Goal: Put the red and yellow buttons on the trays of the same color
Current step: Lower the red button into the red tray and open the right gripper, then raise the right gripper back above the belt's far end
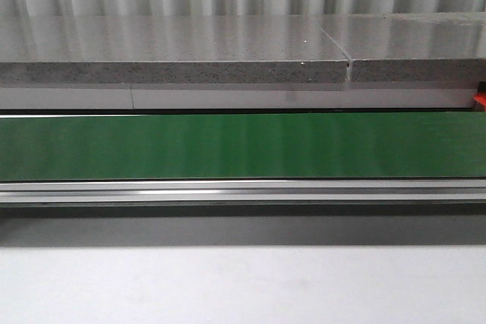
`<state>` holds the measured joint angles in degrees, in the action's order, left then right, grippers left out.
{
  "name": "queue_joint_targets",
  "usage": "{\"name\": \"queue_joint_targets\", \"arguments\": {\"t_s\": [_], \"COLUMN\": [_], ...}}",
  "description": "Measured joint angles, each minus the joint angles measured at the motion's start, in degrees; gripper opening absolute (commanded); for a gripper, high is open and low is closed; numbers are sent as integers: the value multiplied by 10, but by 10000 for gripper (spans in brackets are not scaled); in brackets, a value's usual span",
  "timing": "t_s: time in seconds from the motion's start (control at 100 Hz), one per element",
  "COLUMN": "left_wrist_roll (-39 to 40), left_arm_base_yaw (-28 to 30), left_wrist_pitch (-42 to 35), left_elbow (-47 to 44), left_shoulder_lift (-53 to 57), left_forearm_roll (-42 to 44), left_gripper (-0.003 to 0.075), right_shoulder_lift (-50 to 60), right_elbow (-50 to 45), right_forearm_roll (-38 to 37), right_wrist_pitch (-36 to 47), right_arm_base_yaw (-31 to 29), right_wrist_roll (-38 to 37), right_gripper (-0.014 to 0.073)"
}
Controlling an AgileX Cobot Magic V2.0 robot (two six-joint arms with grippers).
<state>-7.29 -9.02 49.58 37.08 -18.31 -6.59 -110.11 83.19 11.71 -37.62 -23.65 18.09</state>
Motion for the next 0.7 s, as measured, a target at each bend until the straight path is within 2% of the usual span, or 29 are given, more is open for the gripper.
{"name": "queue_joint_targets", "arguments": {"t_s": [0.14, 0.19, 0.31, 0.36, 0.7], "left_wrist_roll": [0, 0, 0, 0, 0], "left_arm_base_yaw": [0, 0, 0, 0, 0], "left_wrist_pitch": [0, 0, 0, 0, 0], "left_elbow": [0, 0, 0, 0, 0], "left_shoulder_lift": [0, 0, 0, 0, 0], "left_forearm_roll": [0, 0, 0, 0, 0], "left_gripper": [-21, -21, -21, -21, -21], "right_shoulder_lift": [-15, -19, -19, -19, 15], "right_elbow": [0, 0, 0, 0, 0], "right_forearm_roll": [0, 0, 2, 6, 12], "right_wrist_pitch": [2, 2, 3, 3, 3], "right_arm_base_yaw": [0, 0, 0, 0, 0], "right_wrist_roll": [0, 0, 0, 0, -1], "right_gripper": [235, 293, 496, 538, 538]}}
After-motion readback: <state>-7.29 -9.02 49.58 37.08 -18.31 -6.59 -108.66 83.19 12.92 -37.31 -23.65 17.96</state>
